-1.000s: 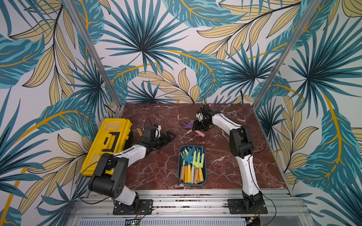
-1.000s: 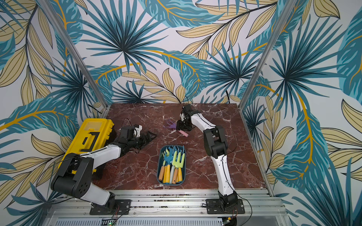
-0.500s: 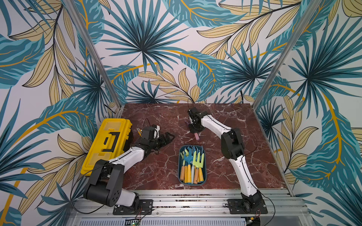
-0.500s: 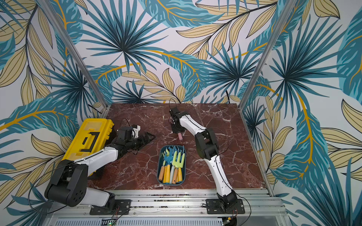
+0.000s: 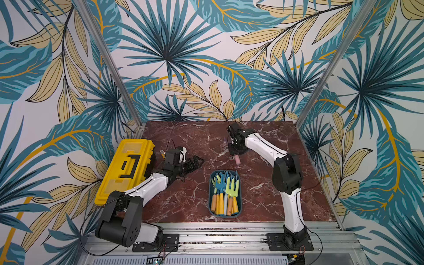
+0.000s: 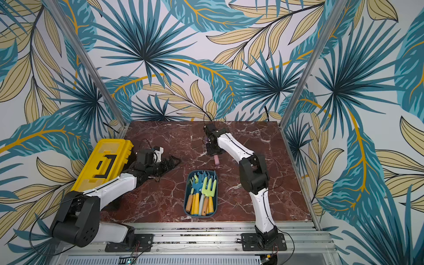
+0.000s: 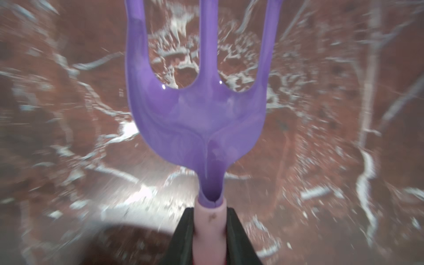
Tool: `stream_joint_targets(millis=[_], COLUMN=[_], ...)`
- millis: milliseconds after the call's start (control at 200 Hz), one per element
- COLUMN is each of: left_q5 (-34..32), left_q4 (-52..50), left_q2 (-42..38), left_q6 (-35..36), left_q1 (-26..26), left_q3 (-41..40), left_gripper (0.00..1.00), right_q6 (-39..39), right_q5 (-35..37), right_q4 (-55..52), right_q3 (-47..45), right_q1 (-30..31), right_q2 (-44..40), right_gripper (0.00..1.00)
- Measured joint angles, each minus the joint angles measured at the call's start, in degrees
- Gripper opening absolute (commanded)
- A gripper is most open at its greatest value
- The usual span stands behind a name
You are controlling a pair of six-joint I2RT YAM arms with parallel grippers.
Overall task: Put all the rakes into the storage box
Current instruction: Pick up the rake at the center of the board, then place the rake in the storage box.
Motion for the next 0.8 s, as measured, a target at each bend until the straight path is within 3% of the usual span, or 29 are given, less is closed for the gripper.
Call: stream_joint_targets(millis=[215,531,801], left_q5=[0.02,0.13,-0.46], left_q4=[-0.48,-1.01,-0.98], left_q2=[-0.96,-2.43,-5.55], left_q6=[0.02,-0.02,-0.09], left_q1=[0.02,-0.44,-0.74], left_q3=[-0.17,-0.17,-2.4], left_gripper=[1.0,1.0,1.0], right_q6=[2.27,7.58,18.45], right_q5=[-1.75,-11.56,-11.45], right_q4=[3.5,7.91,8.87], right_q3=[-12.94,-34.07,-47.12], right_q1=[0.0,0.52,10.67], right_q2=[-15.54,-34.36,-48.48], right_gripper=[0.09,0.09,0.09])
